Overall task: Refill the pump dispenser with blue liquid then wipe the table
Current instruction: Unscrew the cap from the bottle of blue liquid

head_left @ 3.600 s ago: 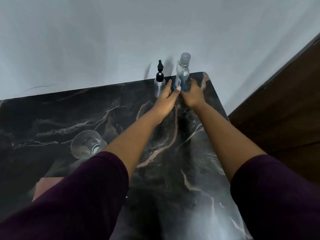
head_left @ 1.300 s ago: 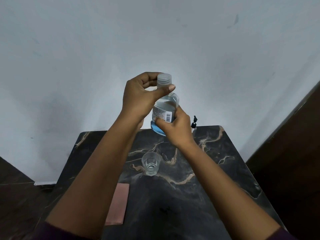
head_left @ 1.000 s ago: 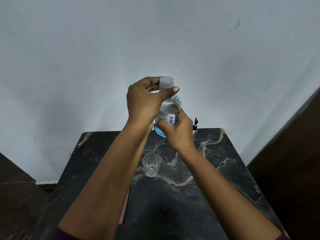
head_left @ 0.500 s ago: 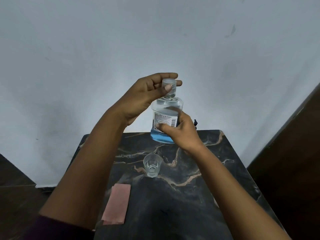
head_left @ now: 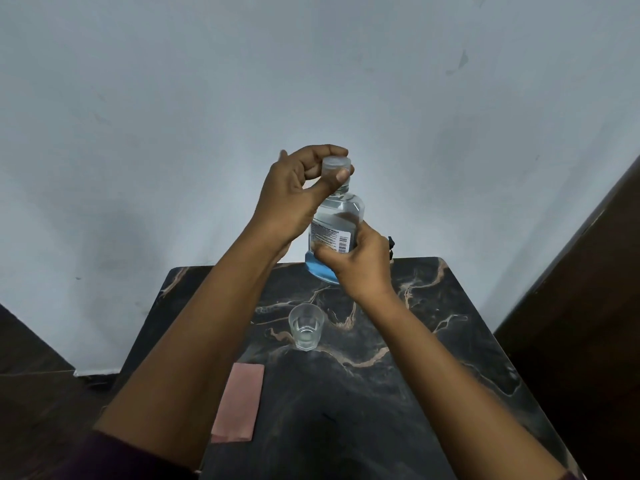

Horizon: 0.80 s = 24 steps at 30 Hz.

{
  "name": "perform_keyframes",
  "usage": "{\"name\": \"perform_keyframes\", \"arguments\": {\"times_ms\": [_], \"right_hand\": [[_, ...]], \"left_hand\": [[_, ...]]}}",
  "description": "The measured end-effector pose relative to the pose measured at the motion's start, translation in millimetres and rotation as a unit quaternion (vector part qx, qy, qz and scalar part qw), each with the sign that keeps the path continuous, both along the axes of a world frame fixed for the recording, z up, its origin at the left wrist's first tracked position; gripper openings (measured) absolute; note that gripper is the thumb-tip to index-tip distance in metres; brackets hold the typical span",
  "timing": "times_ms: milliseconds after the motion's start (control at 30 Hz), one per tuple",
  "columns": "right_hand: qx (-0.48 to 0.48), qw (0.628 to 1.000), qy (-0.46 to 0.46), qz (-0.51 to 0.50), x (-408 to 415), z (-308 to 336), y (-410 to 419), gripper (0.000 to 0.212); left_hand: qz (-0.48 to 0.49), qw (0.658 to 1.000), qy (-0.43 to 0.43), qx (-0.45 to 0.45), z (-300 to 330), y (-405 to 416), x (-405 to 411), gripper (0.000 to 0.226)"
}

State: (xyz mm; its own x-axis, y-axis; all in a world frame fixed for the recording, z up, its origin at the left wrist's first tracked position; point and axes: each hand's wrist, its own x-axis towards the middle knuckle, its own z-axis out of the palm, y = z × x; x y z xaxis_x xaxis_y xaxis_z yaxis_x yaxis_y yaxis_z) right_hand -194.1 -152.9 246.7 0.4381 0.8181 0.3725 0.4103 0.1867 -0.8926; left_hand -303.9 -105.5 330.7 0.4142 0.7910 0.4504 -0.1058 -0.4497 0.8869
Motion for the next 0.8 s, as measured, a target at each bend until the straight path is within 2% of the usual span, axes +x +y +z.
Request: {"name": "perform_keyframes", "arguments": {"times_ms": [167, 267, 333, 433, 567, 700, 800], "right_hand": [[0.014, 0.999, -0.027, -0.045, 0.5, -2.4, 1.0, 0.049], [0.015, 0.998, -0.039, -0.039, -0.4, -1.1, 0.6, 0.051], [0.013, 0.999, -0.039, -0.03, -1.4, -0.3, 0.2, 0.053], [0.018, 0.999, -0.029, -0.031, -0.7, 1.4, 0.3, 0.053], [0.026, 0.999, -0.027, -0.035, 1.8, 6.0, 0.3, 0.048], [0.022, 0.999, -0.025, -0.032, 2.4, 1.2, 0.2, 0.05], [0.024, 0.999, -0.028, -0.032, 3.4, -3.9, -0.4, 0.046]], "left_hand": [[0.103, 0.995, 0.002, 0.02, -0.3, -5.7, 7.5, 0.03], [0.145, 0.989, 0.004, 0.02, 4.3, -7.2, 9.5, 0.044], [0.146, 0.989, 0.024, 0.031, 7.6, -7.8, 10.3, 0.053], [0.09, 0.993, 0.062, 0.043, 10.2, -9.1, 7.9, 0.059], [-0.006, 0.998, 0.05, 0.022, 9.5, -10.2, 4.0, 0.039], [-0.011, 0.999, 0.038, 0.022, 4.9, -7.0, 1.6, 0.035], [0.03, 0.998, 0.021, 0.052, 1.3, -6.4, 0.7, 0.026]]}}
